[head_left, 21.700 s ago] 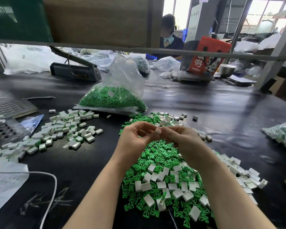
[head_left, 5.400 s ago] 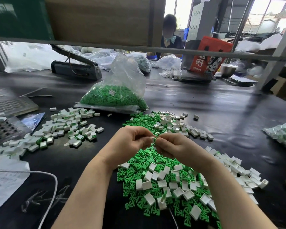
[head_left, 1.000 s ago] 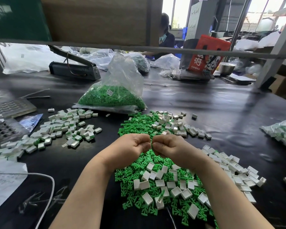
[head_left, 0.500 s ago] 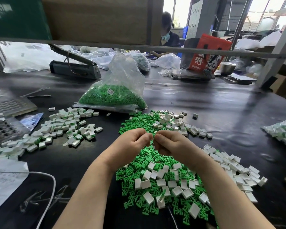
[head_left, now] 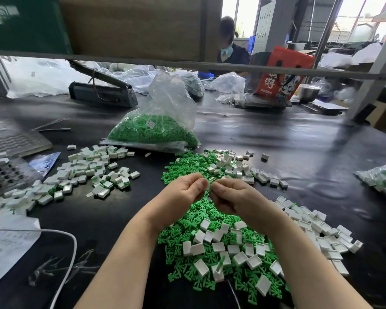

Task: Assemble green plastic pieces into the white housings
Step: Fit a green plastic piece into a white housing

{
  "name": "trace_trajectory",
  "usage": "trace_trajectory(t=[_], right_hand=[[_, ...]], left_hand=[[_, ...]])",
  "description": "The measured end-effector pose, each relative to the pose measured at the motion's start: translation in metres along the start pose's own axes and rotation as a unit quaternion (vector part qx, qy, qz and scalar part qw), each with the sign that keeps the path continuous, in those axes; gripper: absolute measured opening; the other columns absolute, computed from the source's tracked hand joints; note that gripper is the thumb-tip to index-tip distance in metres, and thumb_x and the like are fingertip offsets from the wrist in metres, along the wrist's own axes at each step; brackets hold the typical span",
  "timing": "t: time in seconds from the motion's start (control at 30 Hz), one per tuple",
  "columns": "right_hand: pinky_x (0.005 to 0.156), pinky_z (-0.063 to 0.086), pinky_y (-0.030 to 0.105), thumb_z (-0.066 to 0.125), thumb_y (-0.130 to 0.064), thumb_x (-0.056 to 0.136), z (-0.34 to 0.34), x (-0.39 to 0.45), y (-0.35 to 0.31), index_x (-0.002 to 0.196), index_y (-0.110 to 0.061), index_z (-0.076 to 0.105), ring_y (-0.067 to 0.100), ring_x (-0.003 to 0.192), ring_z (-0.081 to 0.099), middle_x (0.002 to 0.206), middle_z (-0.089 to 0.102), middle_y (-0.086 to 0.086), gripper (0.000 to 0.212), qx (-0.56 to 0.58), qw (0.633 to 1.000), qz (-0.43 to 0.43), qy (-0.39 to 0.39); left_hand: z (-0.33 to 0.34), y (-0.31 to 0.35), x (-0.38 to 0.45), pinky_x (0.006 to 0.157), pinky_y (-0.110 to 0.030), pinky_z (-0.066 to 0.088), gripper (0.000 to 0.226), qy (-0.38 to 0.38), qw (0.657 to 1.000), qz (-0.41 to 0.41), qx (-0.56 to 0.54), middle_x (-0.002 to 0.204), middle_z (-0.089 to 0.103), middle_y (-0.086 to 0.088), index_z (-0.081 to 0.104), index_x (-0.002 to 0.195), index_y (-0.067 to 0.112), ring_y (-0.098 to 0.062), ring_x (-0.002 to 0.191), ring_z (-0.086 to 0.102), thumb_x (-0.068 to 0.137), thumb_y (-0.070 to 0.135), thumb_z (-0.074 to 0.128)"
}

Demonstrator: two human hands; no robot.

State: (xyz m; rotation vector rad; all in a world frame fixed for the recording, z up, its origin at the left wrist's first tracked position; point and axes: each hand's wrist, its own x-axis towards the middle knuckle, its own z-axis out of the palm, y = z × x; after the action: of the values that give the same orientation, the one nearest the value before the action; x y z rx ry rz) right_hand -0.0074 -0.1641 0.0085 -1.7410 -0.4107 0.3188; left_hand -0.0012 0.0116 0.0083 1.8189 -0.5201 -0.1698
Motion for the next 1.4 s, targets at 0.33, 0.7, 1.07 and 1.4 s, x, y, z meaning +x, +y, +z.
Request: trace_trajectory(t=[0.33, 0.7, 1.07, 1.4], right_hand=[[0.05, 0.025, 0.018, 0.042, -0.014, 0.103, 0.0, 0.0, 0.002, 0.078, -0.008, 0.049, 0.007, 0.052, 0.029, 0.061, 0.036, -0.001, 0.026, 0.026, 0.999, -0.015, -0.036], [0.05, 0.029, 0.014, 0.04, -0.008, 0.103, 0.003, -0.001, -0.002, 0.077, -0.008, 0.049, 0.003, 0.05, 0.032, 0.058, 0.04, -0.009, 0.028, 0.003, 0.999, -0.021, -0.035], [0.054, 0.035, 0.013, 0.043, -0.01, 0.103, -0.001, 0.001, 0.005, 0.078, -0.006, 0.052, 0.003, 0.053, 0.038, 0.06, 0.045, -0.01, 0.026, -0.017, 0.999, -0.009, -0.033], [0.059, 0.039, 0.03, 0.063, -0.033, 0.094, -0.025, -0.007, -0.001, 0.083, -0.024, 0.072, 0.014, 0.061, 0.046, 0.062, 0.056, -0.01, 0.017, -0.211, 0.971, 0.023, -0.106]], left_hand=[[-0.003, -0.003, 0.0, 0.084, -0.028, 0.042, 0.015, -0.023, 0.999, -0.019, -0.037, 0.083, 0.048, 0.005, 0.056, 0.09, 0.023, -0.008, 0.082, 0.046, 0.102, 0.021, 0.047], [-0.003, -0.004, 0.0, 0.079, -0.024, 0.042, 0.02, -0.035, 0.999, -0.022, -0.022, 0.073, 0.049, 0.016, 0.051, 0.084, 0.025, -0.002, 0.073, 0.047, 0.103, 0.02, 0.046], [-0.004, -0.011, 0.005, 0.085, -0.006, 0.046, 0.013, -0.017, 0.998, -0.06, -0.028, 0.099, 0.062, 0.025, 0.051, 0.105, 0.038, 0.016, 0.087, 0.059, 0.1, 0.026, 0.05], [-0.012, 0.0, -0.004, 0.053, -0.021, 0.03, 0.028, -0.127, 0.985, -0.057, 0.098, 0.063, 0.053, 0.003, 0.074, 0.075, 0.017, -0.01, 0.058, 0.043, 0.074, 0.045, 0.08]])
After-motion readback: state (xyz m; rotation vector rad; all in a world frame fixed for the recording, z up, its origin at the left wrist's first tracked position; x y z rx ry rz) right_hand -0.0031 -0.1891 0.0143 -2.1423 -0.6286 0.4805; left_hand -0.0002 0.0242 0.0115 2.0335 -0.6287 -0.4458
